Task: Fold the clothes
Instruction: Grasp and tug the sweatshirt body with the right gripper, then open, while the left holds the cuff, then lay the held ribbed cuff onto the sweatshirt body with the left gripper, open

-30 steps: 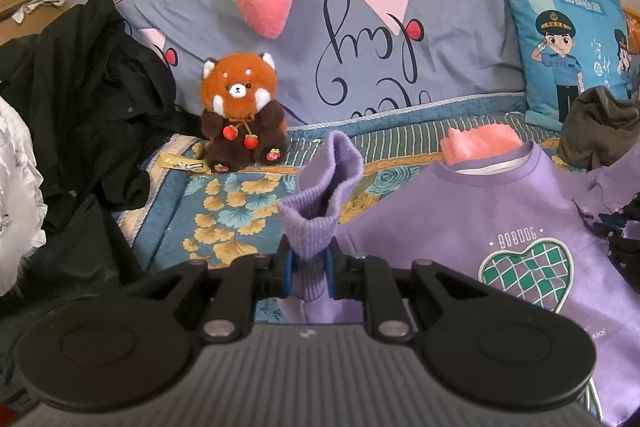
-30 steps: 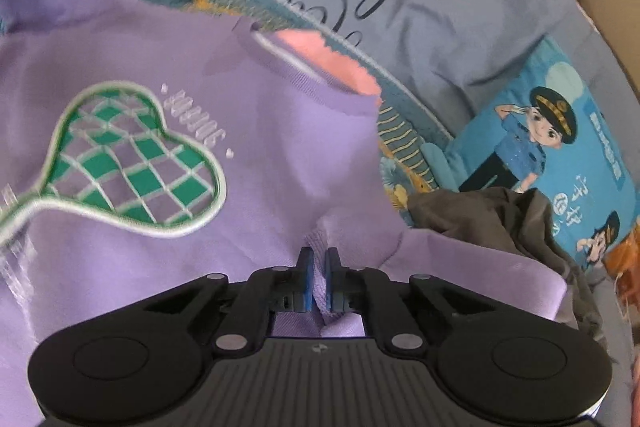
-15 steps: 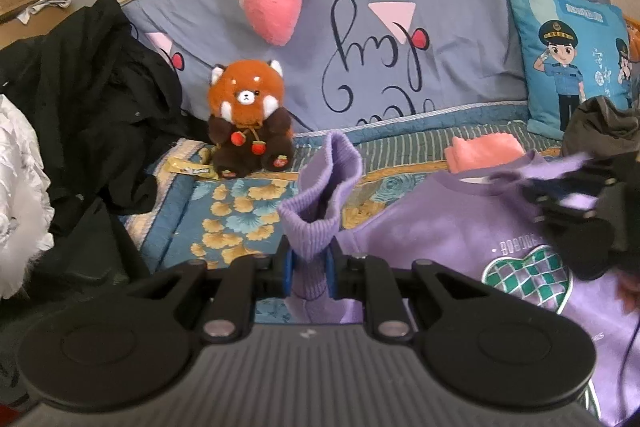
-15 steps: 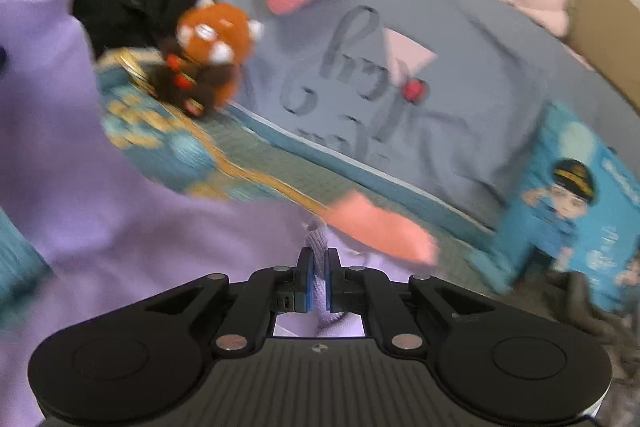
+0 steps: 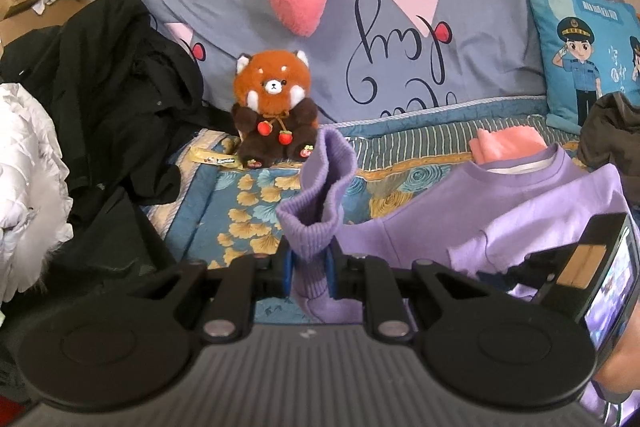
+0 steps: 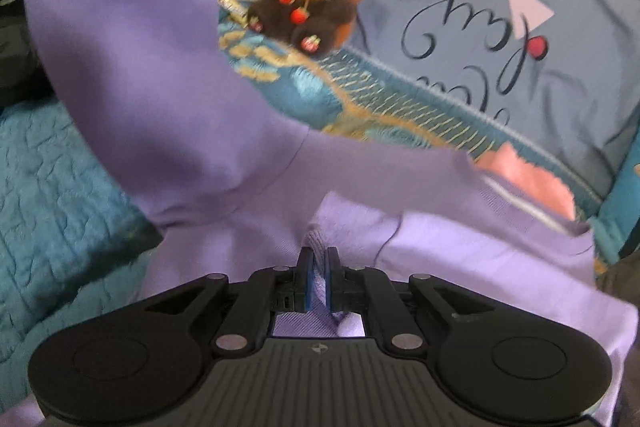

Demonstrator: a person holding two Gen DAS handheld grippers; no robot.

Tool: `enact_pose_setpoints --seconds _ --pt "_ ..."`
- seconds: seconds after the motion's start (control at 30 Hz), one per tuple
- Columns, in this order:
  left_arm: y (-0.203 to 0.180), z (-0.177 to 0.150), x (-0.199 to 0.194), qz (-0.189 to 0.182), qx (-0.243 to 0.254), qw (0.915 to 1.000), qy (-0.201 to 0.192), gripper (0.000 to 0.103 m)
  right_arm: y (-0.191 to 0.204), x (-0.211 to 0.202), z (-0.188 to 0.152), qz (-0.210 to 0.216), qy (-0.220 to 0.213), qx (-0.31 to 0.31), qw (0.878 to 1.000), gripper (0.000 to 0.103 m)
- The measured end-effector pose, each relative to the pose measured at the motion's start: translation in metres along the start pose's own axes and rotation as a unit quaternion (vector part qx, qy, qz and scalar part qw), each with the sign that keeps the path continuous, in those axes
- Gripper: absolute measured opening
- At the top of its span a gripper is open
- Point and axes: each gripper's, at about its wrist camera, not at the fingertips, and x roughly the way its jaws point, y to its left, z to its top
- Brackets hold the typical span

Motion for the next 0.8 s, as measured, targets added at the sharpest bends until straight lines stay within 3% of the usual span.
enact_pose_setpoints --seconds 0.13,0.2,0.37,0.5,0.8 --pt "-0.01 0.004 -0.001 -0.006 0.004 1.0 -0.001 0.018 0.006 -0.003 -0.006 0.008 -0.005 -0.027 1.0 0.024" --pt "-0.015 0.006 -0.003 -0.012 0.008 0.9999 -0.005 0.018 0.008 -0.011 -0.011 0.01 -0.022 -0.034 0.999 0.025" --pt "-0.037 0.012 -0.011 -0.032 0.016 0.9993 -0.014 0.018 -0.016 -0.063 -0.044 0.005 -0.071 0.025 0.997 0.035" --pt "-0.072 0.016 -0.013 -0.058 0.023 0.9979 -0.018 0.018 -0.051 -0.103 -0.08 -0.005 -0.079 0.096 0.992 0.036" --pt "-0.188 0.031 -0.012 -0.121 0.065 0.9904 -0.016 0.018 -0.11 -0.146 -0.135 -0.071 -0.06 0.147 0.985 0.036"
